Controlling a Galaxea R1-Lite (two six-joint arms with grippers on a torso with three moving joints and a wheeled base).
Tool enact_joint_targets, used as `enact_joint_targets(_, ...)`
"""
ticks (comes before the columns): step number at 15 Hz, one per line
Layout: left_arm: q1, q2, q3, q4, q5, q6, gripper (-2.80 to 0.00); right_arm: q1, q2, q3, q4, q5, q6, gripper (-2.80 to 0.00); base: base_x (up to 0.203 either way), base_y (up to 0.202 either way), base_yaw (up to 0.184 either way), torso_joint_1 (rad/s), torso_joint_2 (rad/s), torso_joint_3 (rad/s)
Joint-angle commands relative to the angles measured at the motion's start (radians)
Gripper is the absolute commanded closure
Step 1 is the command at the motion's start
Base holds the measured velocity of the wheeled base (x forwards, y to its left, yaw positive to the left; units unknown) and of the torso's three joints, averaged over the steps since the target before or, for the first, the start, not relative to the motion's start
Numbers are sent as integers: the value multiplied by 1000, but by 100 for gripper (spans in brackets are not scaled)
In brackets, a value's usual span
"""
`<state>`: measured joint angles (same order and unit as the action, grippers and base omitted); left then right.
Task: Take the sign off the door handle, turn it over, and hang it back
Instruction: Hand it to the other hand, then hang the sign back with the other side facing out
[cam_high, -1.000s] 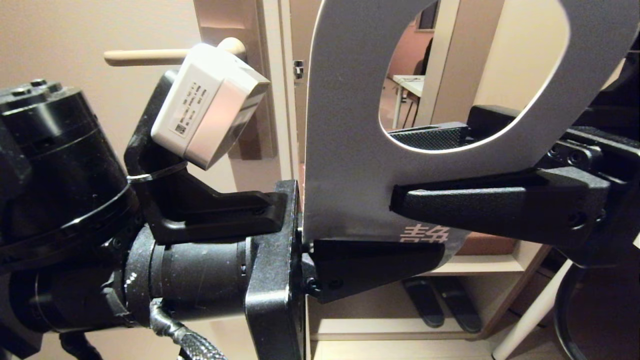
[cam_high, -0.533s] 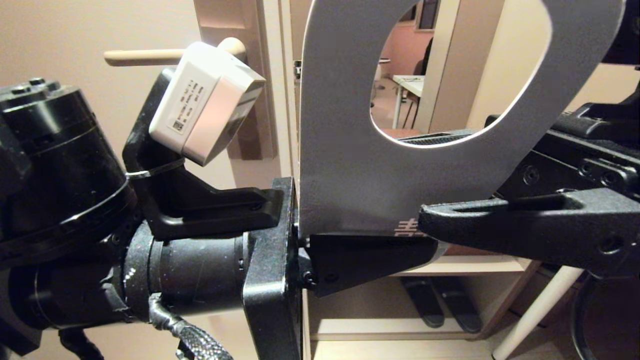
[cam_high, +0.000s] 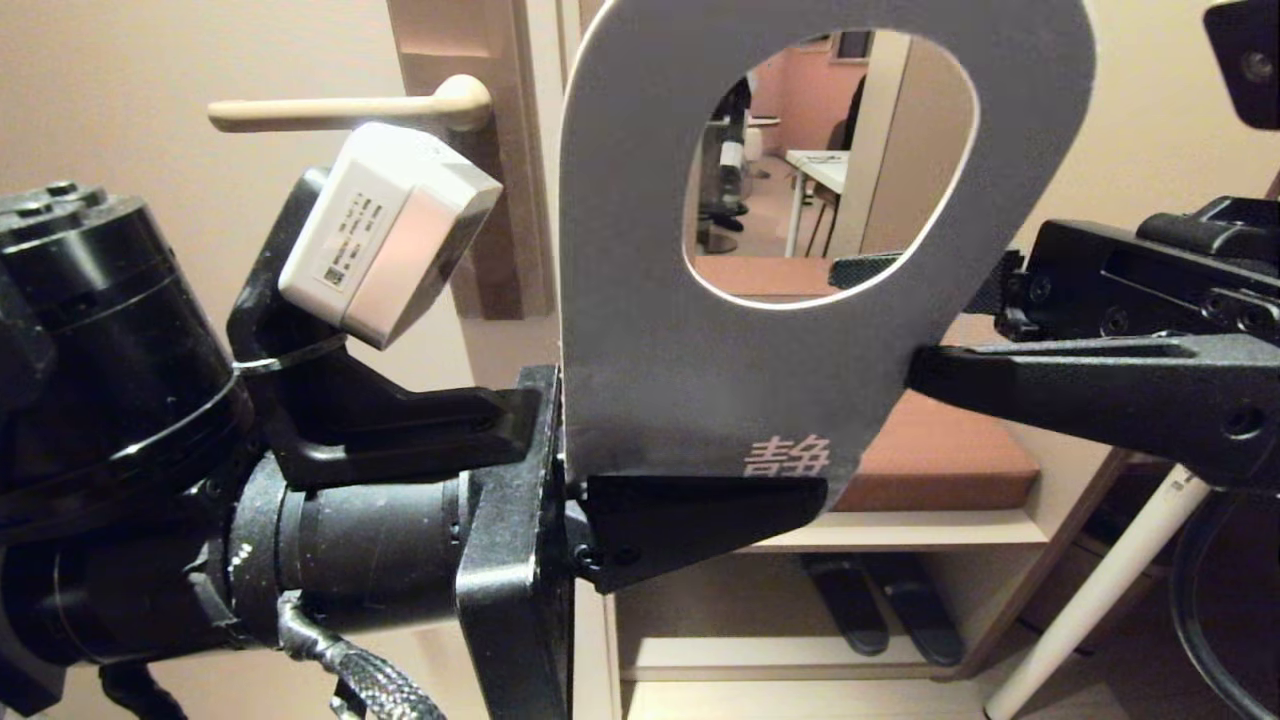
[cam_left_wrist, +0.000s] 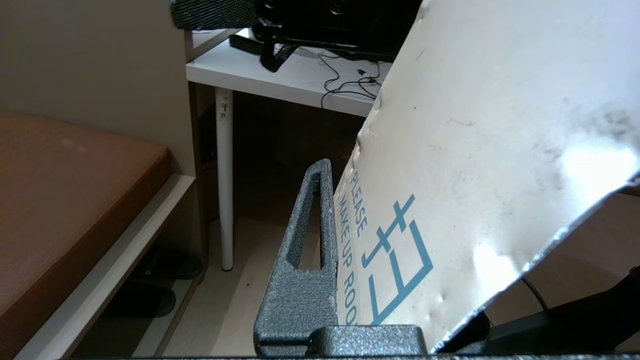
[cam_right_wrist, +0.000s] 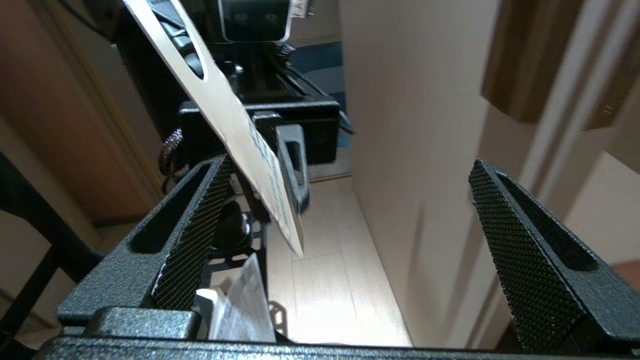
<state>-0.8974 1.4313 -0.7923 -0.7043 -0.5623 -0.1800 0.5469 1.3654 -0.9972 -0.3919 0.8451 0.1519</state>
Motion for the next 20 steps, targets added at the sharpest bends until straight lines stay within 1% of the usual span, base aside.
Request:
enact_joint_targets(1, 30, -13, 12, -4, -4, -1, 0, -29, -32, 22, -2, 5, 2, -280, 0, 0, 0, 0, 0, 0)
enact_joint_targets(3, 72, -18, 17, -4, -4, -1, 0, -46, -59, 55, -2, 5, 6, -280, 0, 0, 0, 0, 0, 0)
enact_joint_targets(6, 130, -36, 40, -4, -4, 2, 0, -112, -97, 114, -2, 5, 6, -280, 0, 0, 0, 0, 0, 0)
enact_joint_targets(7, 152, -44, 53, -4, -4, 2, 0, -140, -113, 143, -2, 5, 5, 0, 0, 0, 0, 0, 0, 0)
enact_joint_targets(9, 201, -62, 79, -4, -4, 16, 0, -197, -138, 185, -2, 5, 5, 0, 0, 0, 0, 0, 0, 0)
enact_joint_targets(11, 252, -80, 110, -4, -4, 52, 0, -251, -148, 211, -2, 0, 1, 0, 0, 0, 0, 0, 0, 0)
enact_joint_targets(12, 271, -95, 124, -4, -4, 59, 0, -270, -154, 222, -2, -25, -2, 0, 0, 0, 0, 0, 0, 0)
enact_joint_targets(14, 305, -124, 151, -4, -2, 62, 0, -277, -168, 243, -2, -122, -4, 0, 0, 0, 0, 0, 0, 0)
enact_joint_targets(16, 350, -158, 177, -2, 7, 62, 0, -277, -184, 283, -4, -240, -13, 0, 0, 0, 0, 0, 0, 0)
enact_joint_targets(17, 374, -175, 189, 0, 31, 62, 0, -277, -193, 307, -4, -295, -28, 0, 0, 0, 0, 0, 0, 0)
enact_joint_targets(18, 397, -188, 199, 1, 70, 63, 0, -277, -205, 331, -3, -353, -48, 0, 0, 0, 0, 0, 0, 0)
enact_joint_targets(19, 421, -198, 208, 2, 110, 67, 0, -277, -222, 357, -4, -403, -63, 0, 0, 0, 0, 0, 0, 0)
enact_joint_targets(20, 447, -208, 215, 2, 135, 74, 0, -277, -242, 380, -4, -445, -71, 0, 0, 0, 0, 0, 0, 0)
